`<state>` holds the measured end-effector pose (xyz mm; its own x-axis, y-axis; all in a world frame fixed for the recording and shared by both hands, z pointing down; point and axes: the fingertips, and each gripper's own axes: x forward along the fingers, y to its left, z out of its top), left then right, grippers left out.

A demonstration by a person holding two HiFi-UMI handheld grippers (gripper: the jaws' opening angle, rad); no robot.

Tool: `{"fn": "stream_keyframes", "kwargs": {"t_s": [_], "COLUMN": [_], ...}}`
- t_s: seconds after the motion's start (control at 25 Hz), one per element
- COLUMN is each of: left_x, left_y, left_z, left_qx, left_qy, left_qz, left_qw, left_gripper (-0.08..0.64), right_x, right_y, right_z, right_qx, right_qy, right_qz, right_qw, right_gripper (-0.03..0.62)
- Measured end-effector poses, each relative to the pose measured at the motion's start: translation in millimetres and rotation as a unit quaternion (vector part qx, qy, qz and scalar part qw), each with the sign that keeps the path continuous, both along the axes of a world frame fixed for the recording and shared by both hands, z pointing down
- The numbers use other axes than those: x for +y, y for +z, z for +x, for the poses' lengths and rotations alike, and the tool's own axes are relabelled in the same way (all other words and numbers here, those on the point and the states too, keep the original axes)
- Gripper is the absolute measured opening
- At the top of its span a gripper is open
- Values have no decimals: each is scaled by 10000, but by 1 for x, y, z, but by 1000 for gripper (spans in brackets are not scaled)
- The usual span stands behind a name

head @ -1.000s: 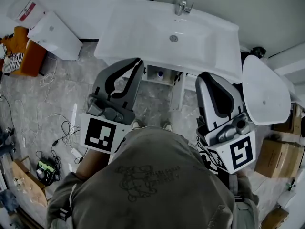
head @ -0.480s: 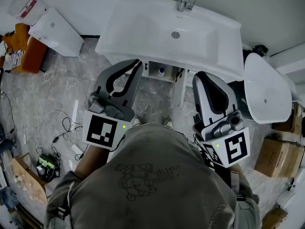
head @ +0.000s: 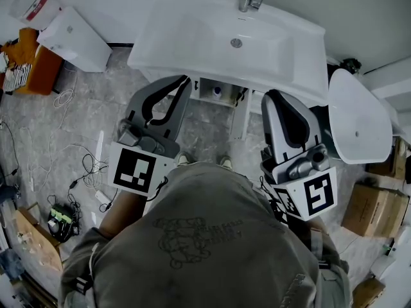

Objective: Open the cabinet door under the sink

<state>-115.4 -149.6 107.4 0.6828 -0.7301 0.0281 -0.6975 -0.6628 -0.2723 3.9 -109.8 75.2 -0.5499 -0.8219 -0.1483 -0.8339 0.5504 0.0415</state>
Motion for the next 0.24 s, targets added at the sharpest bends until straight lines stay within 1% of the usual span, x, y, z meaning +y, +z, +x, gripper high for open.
{"fn": "stream_keyframes", "kwargs": {"t_s": [0.24], "left_x": [-2], "left_y": [1], "left_z": [-7], "left_qx": [50], "left_qy": [-72], "left_qz": [-9], "left_qw": [10000], "left_gripper": [23], "right_x": [-1], "right_y": [0], "right_z": [-6], "right_qx": [-115], "right_qy": [-51], "right_qz": [27], "right_qw": [9999], "right_gripper": [37]}}
